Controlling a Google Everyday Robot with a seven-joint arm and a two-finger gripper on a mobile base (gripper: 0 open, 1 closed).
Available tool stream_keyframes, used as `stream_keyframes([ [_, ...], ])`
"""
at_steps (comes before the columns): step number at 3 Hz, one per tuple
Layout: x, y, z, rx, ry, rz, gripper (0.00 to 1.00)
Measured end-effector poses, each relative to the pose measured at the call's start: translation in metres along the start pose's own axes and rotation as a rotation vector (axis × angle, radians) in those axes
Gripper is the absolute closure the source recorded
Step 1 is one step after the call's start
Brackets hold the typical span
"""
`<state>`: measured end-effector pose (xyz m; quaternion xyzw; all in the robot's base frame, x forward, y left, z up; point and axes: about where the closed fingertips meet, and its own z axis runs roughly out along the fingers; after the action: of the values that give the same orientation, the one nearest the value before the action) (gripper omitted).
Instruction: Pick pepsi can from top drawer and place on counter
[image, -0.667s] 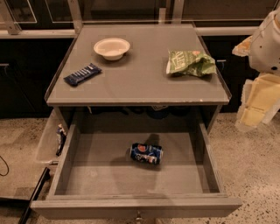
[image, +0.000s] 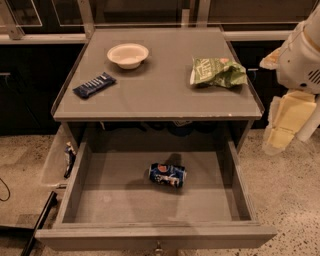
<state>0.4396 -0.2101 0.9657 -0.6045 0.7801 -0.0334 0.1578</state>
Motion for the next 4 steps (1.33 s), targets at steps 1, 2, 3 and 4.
stream_keyframes([
  [1, -0.001, 0.011, 0.038, -0.043, -0.007, 0.024, 0.00],
  [2, 0.001, 0.023, 0.081, -0.079, -0.026, 0.028, 0.00],
  [3, 0.004, 0.032, 0.119, -0.100, -0.065, 0.032, 0.00],
  [4, 0.008, 0.037, 0.153, -0.114, -0.112, 0.044, 0.00],
])
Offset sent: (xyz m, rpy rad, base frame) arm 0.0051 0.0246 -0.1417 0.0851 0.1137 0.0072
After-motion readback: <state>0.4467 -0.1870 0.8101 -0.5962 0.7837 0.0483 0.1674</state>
